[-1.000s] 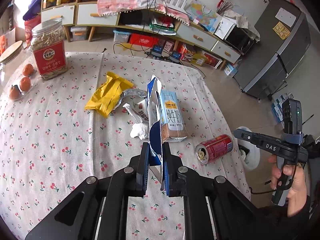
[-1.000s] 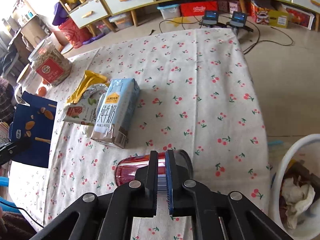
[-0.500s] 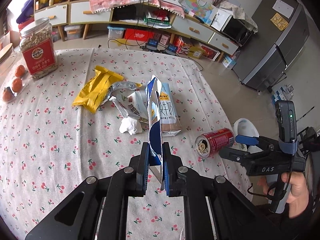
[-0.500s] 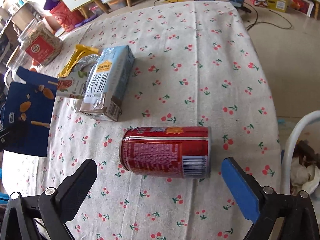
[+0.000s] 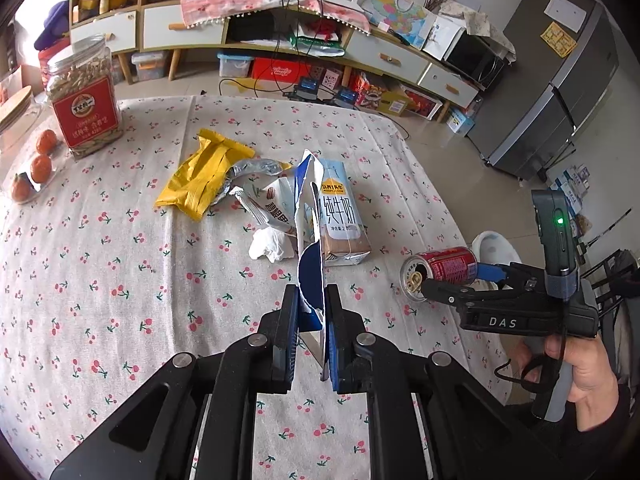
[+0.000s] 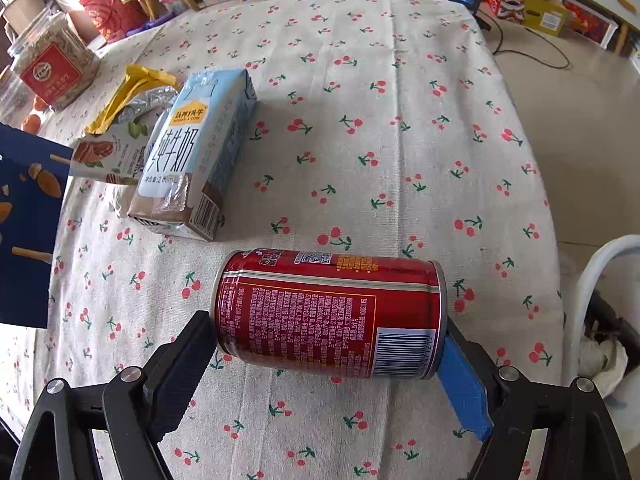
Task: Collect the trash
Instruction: 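Carry can and blue box over the bucket and release both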
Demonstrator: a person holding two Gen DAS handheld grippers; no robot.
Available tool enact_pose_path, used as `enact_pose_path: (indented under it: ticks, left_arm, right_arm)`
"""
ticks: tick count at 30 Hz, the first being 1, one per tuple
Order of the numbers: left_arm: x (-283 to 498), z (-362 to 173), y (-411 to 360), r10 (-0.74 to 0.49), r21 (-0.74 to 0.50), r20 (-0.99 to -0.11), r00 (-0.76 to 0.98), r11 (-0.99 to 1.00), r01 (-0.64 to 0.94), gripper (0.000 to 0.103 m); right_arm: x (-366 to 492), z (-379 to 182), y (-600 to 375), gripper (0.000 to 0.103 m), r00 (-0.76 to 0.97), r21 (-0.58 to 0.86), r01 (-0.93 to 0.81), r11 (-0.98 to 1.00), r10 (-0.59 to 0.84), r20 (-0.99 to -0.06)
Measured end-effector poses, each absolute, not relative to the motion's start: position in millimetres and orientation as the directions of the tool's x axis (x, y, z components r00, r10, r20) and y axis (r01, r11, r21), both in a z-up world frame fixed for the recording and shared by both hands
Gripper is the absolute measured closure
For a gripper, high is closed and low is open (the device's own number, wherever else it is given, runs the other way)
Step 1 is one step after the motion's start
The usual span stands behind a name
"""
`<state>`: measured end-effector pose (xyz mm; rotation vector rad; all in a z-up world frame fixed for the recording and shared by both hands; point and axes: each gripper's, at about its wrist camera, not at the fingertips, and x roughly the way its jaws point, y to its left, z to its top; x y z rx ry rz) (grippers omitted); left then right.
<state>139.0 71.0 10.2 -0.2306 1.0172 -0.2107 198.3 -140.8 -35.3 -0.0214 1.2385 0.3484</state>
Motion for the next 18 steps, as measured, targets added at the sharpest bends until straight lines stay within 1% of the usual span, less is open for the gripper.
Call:
enact_pose_path:
  ticks: [5, 10, 18]
  left_arm:
    - [136, 14, 60, -0.275, -0.269, -0.807, 0.523, 0.959, 0.09, 0.091]
    - [134, 22, 43, -0.29, -0.27, -0.791, 0.539, 0.956, 0.118, 0.091]
    - [139, 28, -11, -0.328, -0.254, -0.781, 0.532, 0.944, 0.208, 0.091]
  right_arm:
    - [192, -13, -164, 0.015, 0.328, 0.203, -0.231, 0.952, 0.272, -0.904]
    - [189, 3, -208, 0.015, 0.367, 0.253, -0.142, 0.957, 0.288, -0.884]
    - [181, 8, -304, 0.015, 0.409, 0.28, 0.053, 0.958, 0.235, -0.881]
